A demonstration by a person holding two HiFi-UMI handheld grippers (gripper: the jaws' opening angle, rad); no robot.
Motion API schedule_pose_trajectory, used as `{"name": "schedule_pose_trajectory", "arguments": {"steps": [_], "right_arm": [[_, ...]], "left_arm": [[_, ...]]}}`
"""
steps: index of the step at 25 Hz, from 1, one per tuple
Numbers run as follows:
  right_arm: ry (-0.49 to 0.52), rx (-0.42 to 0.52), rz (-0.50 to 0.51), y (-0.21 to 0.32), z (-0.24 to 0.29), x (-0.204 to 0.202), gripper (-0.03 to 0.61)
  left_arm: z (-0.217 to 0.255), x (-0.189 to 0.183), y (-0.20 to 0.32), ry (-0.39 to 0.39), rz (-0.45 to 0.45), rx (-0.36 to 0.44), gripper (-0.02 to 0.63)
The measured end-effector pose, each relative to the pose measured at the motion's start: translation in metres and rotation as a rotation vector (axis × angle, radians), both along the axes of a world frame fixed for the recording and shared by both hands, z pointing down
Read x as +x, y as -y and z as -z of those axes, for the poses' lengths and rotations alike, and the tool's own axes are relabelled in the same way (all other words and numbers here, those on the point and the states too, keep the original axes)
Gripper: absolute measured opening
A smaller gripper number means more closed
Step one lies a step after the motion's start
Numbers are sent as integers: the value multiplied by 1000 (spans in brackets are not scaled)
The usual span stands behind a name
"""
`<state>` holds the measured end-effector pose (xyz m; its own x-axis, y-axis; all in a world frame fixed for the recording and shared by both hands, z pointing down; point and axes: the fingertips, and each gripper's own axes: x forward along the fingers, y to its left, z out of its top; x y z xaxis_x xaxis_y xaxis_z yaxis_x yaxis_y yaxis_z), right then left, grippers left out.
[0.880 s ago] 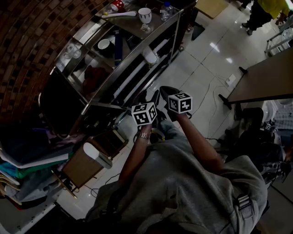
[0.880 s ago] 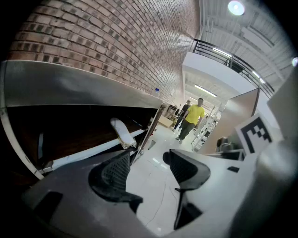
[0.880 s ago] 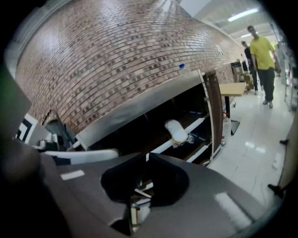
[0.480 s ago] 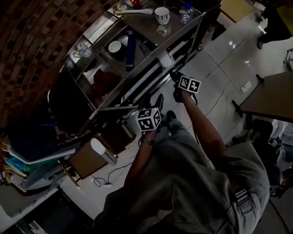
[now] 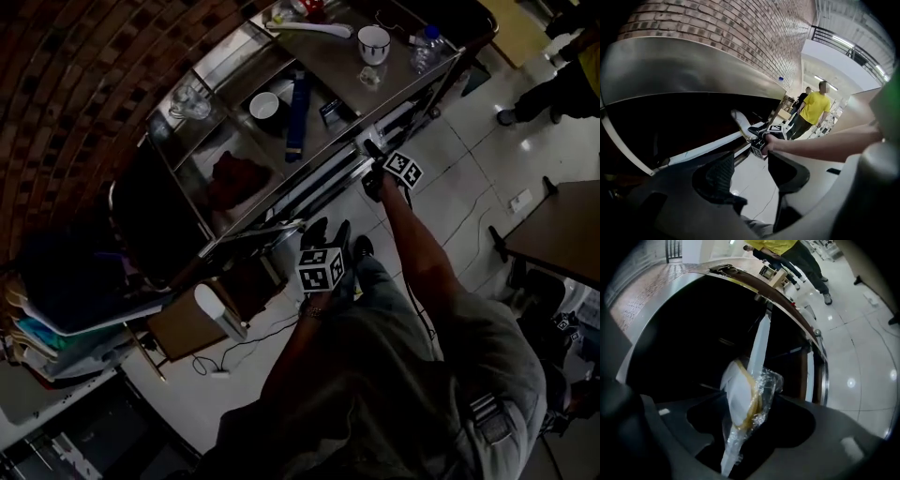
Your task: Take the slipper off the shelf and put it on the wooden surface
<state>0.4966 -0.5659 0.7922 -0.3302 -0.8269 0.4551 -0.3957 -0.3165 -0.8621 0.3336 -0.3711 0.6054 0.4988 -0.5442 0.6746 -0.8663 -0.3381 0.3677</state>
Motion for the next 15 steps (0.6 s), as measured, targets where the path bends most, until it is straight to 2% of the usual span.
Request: {"name": "schedule_pose_trajectory", "arguments": {"steps": [3, 7, 10, 12, 15], "right_arm": [[-23, 20, 12, 13, 2, -6, 163], [-83, 88, 63, 13, 25, -10, 82], [-268, 127, 171, -8, 57, -12, 67], [-449, 116, 226, -38, 82, -7, 65], [-670, 76, 273, -105, 118, -7, 61]], "left_arm": [[-3, -15, 2, 9, 36, -7, 229], [-3, -29, 1, 20, 70, -5, 229], [-2, -35, 1, 45, 95, 14, 227], [-2, -41, 5, 83, 113, 37, 197], [-1, -40, 13, 110, 136, 56, 193]]}}
